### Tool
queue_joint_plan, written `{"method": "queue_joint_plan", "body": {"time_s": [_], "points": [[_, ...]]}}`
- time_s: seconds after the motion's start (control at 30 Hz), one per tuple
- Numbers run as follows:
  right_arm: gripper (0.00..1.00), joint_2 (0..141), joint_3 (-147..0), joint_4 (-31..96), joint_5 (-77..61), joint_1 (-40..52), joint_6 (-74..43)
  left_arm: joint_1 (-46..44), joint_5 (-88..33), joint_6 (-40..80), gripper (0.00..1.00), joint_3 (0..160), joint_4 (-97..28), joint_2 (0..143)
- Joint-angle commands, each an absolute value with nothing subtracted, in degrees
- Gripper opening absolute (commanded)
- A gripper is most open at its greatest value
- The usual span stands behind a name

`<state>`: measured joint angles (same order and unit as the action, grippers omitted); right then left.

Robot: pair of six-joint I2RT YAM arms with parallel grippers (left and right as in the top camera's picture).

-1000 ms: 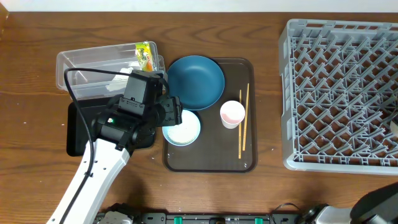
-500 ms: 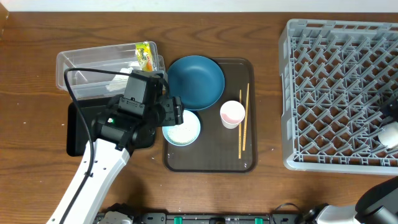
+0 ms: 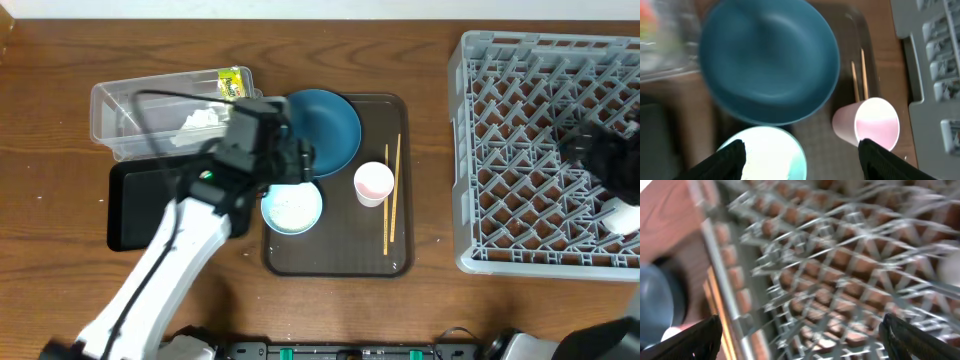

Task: Sort waste into correct bins and load items into the dishwasher rack
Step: 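Grasp the pink cup on the brown tray with the left gripper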

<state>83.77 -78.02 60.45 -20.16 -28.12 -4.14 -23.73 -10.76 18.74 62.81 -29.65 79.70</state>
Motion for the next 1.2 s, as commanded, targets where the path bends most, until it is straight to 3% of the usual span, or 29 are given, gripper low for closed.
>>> {"method": "queue_joint_plan", "body": {"time_s": [0.0,0.23,0.5,0.63,0.73,0.9,1.07,1.17], "points": [[0.99,83.57,-78.83,61.21,-21.19,-22.63,-1.58,-26.68,-13.21,17.63,0.75,63.44,-27.14,84.84],[0.99,83.57,-78.74,61.14,-17.78,-16.36,-1.61,-31.44,-15.84,18.06,0.73,63.44,-21.45,94.7],[0.99,83.57,-78.74,61.49,-17.8,-15.53,-1.63,-35.31,-16.05,18.26,0.58,63.44,-21.26,100.68],[0.99,83.57,-78.74,61.58,-17.78,-15.51,-1.61,-35.92,-16.05,18.26,0.22,63.44,-21.28,101.08],[0.99,83.57,-78.74,61.6,-17.78,-15.53,-1.61,-35.68,-16.05,18.28,0.06,63.46,-21.47,100.68],[0.99,83.57,-78.74,62.13,-14.31,-15.57,-1.65,-33.56,-17.82,20.45,0.06,63.46,-23.88,96.68],[0.99,83.57,-78.74,62.39,-12.6,-15.7,-1.67,-26.96,-28.86,25.02,0.06,63.46,-23.92,90.32],[0.99,83.57,-78.72,62.19,-19.16,-15.68,-0.19,-20.62,-39.86,29.41,0.06,63.46,-21.21,88.55]]}}
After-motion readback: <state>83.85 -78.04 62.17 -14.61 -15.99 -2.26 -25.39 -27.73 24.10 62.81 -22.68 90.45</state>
